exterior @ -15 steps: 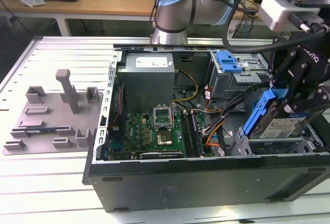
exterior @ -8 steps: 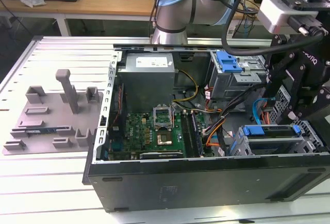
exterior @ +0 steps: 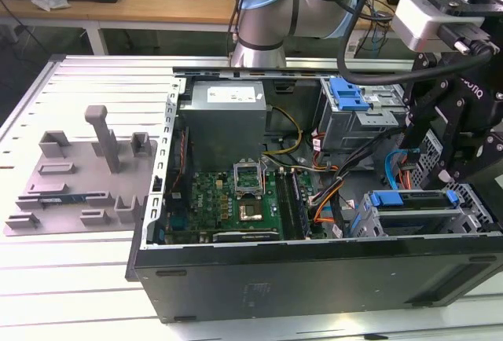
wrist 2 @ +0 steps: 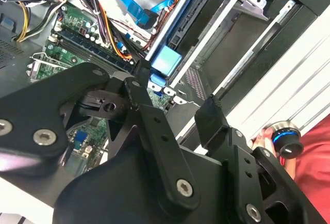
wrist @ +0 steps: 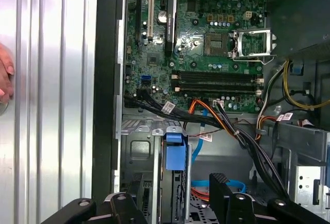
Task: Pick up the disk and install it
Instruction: 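Insert the first disk wire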
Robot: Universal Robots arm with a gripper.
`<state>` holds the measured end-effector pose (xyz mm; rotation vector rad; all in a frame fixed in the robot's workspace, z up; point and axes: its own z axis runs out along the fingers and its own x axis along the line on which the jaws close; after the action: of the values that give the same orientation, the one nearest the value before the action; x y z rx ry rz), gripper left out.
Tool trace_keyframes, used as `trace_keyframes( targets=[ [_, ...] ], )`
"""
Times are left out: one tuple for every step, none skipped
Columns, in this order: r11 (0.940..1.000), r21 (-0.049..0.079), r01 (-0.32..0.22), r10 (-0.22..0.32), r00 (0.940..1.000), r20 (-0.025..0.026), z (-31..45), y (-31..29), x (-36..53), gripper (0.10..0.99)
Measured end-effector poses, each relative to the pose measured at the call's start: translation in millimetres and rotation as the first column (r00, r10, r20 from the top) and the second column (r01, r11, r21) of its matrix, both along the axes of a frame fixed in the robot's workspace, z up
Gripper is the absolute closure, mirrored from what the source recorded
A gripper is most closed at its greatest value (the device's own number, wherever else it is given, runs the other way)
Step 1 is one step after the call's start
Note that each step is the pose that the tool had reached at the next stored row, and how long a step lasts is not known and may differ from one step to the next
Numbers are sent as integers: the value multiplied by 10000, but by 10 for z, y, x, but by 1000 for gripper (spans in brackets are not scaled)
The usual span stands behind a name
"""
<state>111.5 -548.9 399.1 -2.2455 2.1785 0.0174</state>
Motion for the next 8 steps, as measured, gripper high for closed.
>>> trace_keyframes(
  targets=[
    [10000, 0, 0, 0, 10000, -1, 0, 0, 0, 463],
    [10000, -1, 0, 0, 10000, 0, 0, 0, -1, 463],
    [10000, -1, 0, 0, 10000, 0, 0, 0, -2, 463],
    [10000, 0, 0, 0, 10000, 0, 0, 0, -3, 463],
    [10000, 0, 0, 0, 10000, 0, 0, 0, -3, 463],
    [10000, 0, 0, 0, 10000, 0, 0, 0, -5, 463],
    [10000, 0, 0, 0, 10000, 0, 0, 0, -5, 463],
    [10000, 2, 0, 0, 10000, -1, 0, 1, -6, 463]
  ],
)
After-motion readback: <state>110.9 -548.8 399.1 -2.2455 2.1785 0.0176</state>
